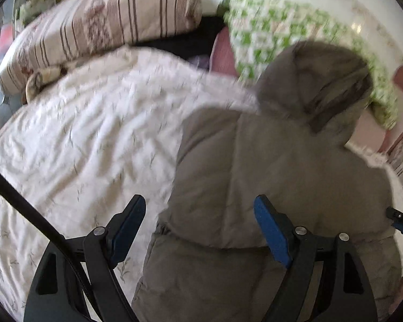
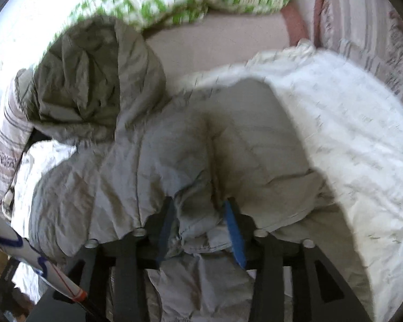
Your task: Fold large clothes
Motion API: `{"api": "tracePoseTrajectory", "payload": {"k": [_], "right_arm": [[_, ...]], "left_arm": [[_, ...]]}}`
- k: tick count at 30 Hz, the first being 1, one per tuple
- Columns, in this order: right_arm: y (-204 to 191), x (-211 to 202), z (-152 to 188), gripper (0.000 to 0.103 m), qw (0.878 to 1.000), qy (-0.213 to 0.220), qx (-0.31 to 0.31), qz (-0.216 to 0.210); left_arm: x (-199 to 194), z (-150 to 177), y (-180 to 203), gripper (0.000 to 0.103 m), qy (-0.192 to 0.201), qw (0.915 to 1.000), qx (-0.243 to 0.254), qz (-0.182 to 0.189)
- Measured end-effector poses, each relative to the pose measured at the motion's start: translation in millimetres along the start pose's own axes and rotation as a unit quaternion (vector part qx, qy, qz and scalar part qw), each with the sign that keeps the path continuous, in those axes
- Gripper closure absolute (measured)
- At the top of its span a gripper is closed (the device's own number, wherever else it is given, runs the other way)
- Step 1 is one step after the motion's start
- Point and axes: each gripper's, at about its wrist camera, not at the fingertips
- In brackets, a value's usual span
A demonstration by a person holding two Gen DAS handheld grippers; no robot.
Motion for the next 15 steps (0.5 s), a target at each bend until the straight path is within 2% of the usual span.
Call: {"api": "tracePoseTrajectory", "payload": {"k": [2,5,6,9,12,15], "right_arm": [[-7,-17,-1,0.056,0.999,0.044,-0.013,0.022],[-20,-26,4,0.056,0.997,0.071,-0.039,-0.001],[-26,-23,7,0.056,0.996,0.066,-0.055,-0.016],[-37,-8,19,0.056,0.995,0.049,-0.084,-0.025],[-38,12,24,0.056,0.995,0.027,-0.096,-0.017],[-33,27,26,0.056,0.995,0.008,-0.099,-0.009]], "left_arm": [[-12,-4,5,0.021,0.027,0.9996,0.007,-0.002],[-14,-6,19,0.021,0.037,0.9989,0.028,0.003],[-11,-5,24,0.021,0.034,0.9988,0.035,0.005],[4,-1,42,0.021,0.014,0.9979,0.063,0.0],[15,6,52,0.021,0.002,0.9964,0.083,-0.013],[21,10,53,0.021,-0.012,0.9964,0.083,-0.006]]}}
Point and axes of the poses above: each gripper's, at about its wrist camera, not at the fingertips, and x roughly the way its jaws point, y to its right, z to its underside, and after that the axes turned 11 degrees about x, right-handed
